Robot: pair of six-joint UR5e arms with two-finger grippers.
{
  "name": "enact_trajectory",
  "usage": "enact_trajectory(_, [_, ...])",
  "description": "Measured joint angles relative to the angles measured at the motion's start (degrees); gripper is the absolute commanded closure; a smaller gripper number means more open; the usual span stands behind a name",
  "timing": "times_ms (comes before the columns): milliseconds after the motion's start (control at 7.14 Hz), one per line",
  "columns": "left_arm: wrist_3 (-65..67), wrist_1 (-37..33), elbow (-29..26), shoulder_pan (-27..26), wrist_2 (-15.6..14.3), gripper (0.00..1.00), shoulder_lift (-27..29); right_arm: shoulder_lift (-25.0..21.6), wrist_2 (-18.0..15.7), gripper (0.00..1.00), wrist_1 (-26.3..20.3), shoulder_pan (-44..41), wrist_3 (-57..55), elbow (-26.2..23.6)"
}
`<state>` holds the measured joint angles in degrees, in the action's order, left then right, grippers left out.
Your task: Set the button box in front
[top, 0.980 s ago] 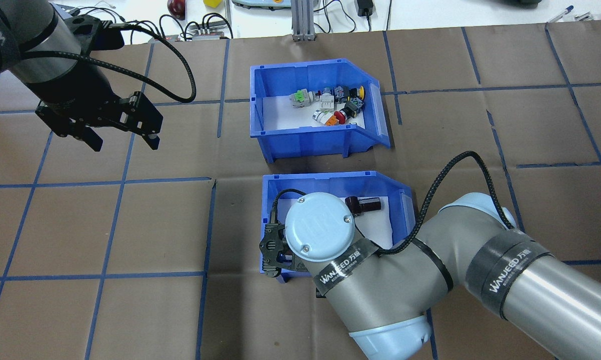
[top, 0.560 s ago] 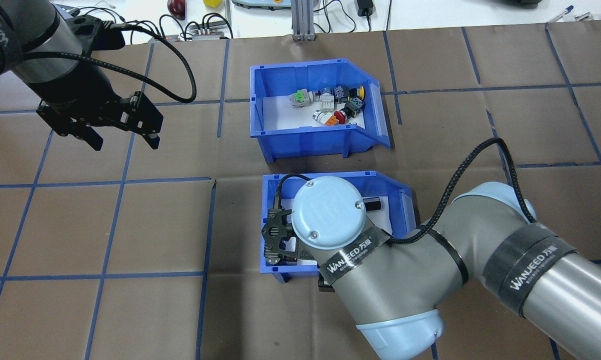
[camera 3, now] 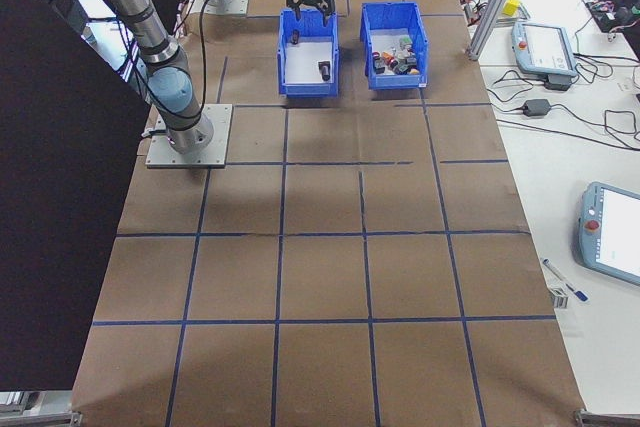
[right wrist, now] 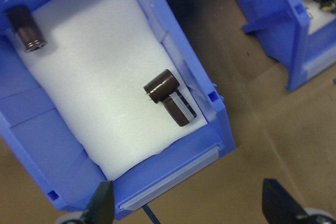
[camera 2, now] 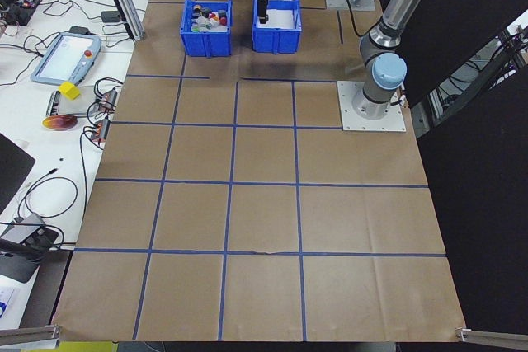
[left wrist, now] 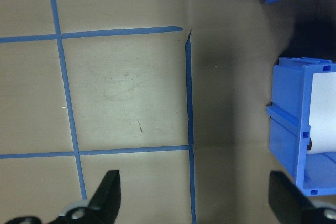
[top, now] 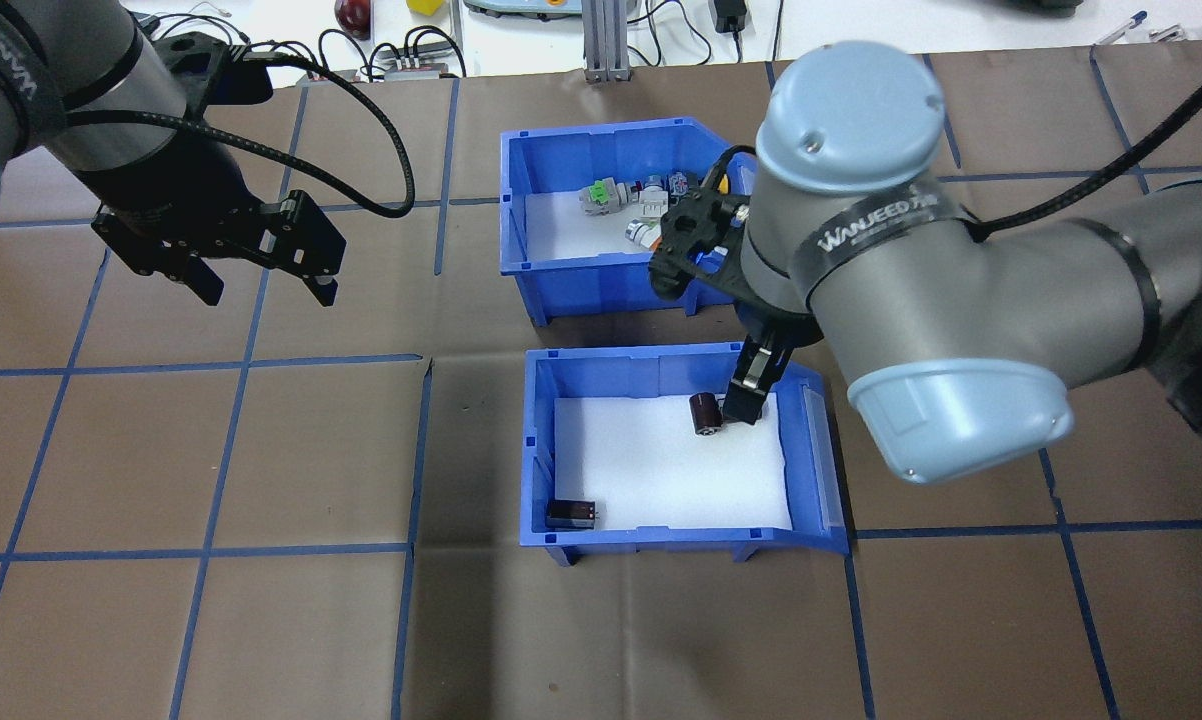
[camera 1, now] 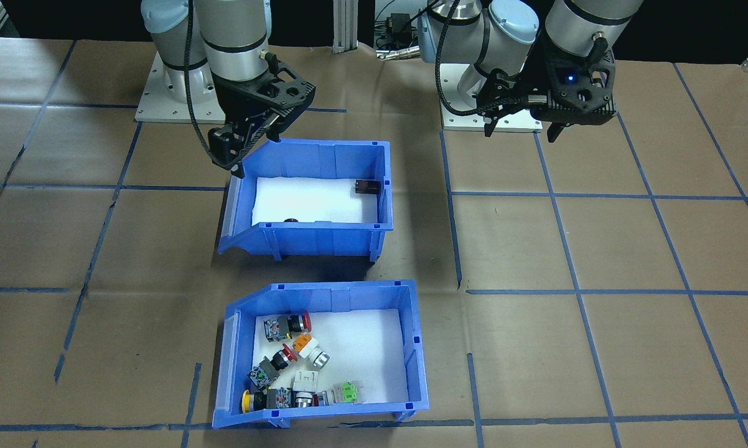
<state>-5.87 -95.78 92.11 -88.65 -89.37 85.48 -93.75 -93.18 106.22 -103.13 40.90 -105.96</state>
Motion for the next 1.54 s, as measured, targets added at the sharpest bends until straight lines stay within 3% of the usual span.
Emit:
enact_trajectory(280, [0.0, 0.1, -0.7, -1.0, -0.5, 0.01, 0.5, 0.3, 0.1, 0.00, -2.5, 7.0, -17.0, 2.5])
enact_trajectory(420, [-0.1, 0.4, -0.9, -1.1, -1.6, 0.01, 0.6, 0.3, 0.4, 0.00, -5.9, 9.4, -25.9, 4.7])
enact_trajectory(840, [-0.2, 0.8, -0.9, -1.1, -2.8, 0.01, 0.7, 3.3, 0.8, 0.00, -12.5, 12.8, -42.6, 13.1])
enact_trajectory(1120, [-1.1, 0.9, -0.9, -1.2, -2.9, 0.01, 0.7, 5.5, 0.8, 0.00, -15.3, 13.9, -45.5, 16.3])
enact_trajectory(1540, [-1.5, 1.4, -0.9, -1.2, -2.6, 0.01, 0.7, 5.8, 0.9, 0.00, -15.8, 13.8, -45.8, 16.7])
